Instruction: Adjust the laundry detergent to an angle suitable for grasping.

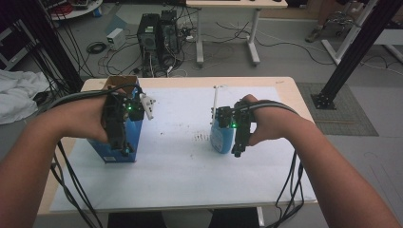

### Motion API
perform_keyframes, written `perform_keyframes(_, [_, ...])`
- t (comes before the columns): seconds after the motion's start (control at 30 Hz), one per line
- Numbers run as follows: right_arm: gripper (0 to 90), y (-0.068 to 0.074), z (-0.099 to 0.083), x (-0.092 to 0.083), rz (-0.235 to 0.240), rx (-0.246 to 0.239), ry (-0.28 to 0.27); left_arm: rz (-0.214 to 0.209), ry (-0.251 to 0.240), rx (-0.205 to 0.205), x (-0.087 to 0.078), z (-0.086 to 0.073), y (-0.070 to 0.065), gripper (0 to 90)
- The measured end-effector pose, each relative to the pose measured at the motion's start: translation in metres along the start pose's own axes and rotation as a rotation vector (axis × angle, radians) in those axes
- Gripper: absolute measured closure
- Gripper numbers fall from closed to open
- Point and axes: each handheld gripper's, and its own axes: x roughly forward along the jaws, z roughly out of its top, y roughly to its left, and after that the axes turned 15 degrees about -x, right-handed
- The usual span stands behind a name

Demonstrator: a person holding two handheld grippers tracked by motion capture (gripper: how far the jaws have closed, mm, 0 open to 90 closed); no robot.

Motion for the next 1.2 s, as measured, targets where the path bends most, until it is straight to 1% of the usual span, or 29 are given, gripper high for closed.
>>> perform_keyframes(0.1, [12.4, -0.001, -0.001, 0.0, -0.002, 0.003, -0.002, -0.001, 0.001, -0.002, 0.003, 0.0, 0.001, 1.7])
perform_keyframes(0.17, [12.4, -0.002, -0.002, -0.001, -0.003, 0.006, -0.009, -0.012, 0.012, -0.013, 0.007, -0.002, 0.001, 1.7])
perform_keyframes(0.23, [12.4, -0.001, -0.002, -0.002, -0.003, 0.005, -0.011, -0.019, 0.018, -0.014, 0.009, -0.002, 0.002, 1.7])
perform_keyframes(0.27, [12.4, -0.001, -0.002, -0.002, -0.003, 0.003, -0.012, -0.017, 0.017, -0.02, 0.009, -0.002, 0.002, 1.7])
perform_keyframes(0.3, [12.4, 0.0, -0.002, -0.003, 0.0, 0.011, -0.009, -0.011, 0.018, -0.021, 0.009, -0.002, 0.002, 1.7])
perform_keyframes(0.4, [12.4, 0.0, -0.003, -0.003, -0.008, 0.008, -0.009, -0.007, 0.023, -0.019, 0.009, -0.001, 0.002, 1.7])
perform_keyframes(0.47, [12.4, 0.001, -0.004, -0.003, -0.008, 0.011, -0.004, -0.009, 0.015, -0.016, 0.01, 0.001, 0.002, 1.7])
perform_keyframes(0.6, [12.4, 0.003, -0.005, -0.006, -0.013, 0.009, -0.011, -0.003, 0.023, -0.016, 0.013, 0.005, 0.002, 1.7])
perform_keyframes(0.67, [12.4, 0.003, -0.007, -0.006, -0.017, 0.011, -0.014, -0.008, 0.028, -0.013, 0.014, 0.005, 0.002, 1.7])
perform_keyframes(0.83, [12.4, 0.003, -0.008, -0.006, -0.015, 0.007, -0.018, -0.001, 0.024, -0.015, 0.012, 0.005, 0.002, 1.7])
perform_keyframes(0.9, [12.4, 0.003, -0.007, -0.006, -0.015, 0.014, -0.016, 0.0, 0.019, -0.016, 0.012, 0.004, 0.001, 1.7])
perform_keyframes(1.13, [12.4, 0.005, -0.003, -0.005, -0.016, 0.001, -0.011, 0.006, 0.015, -0.026, 0.008, 0.002, -0.001, 1.7])
perform_keyframes(1.2, [12.4, 0.005, -0.002, -0.005, -0.02, -0.001, -0.011, 0.006, 0.013, -0.022, 0.007, 0.001, -0.002, 1.7])
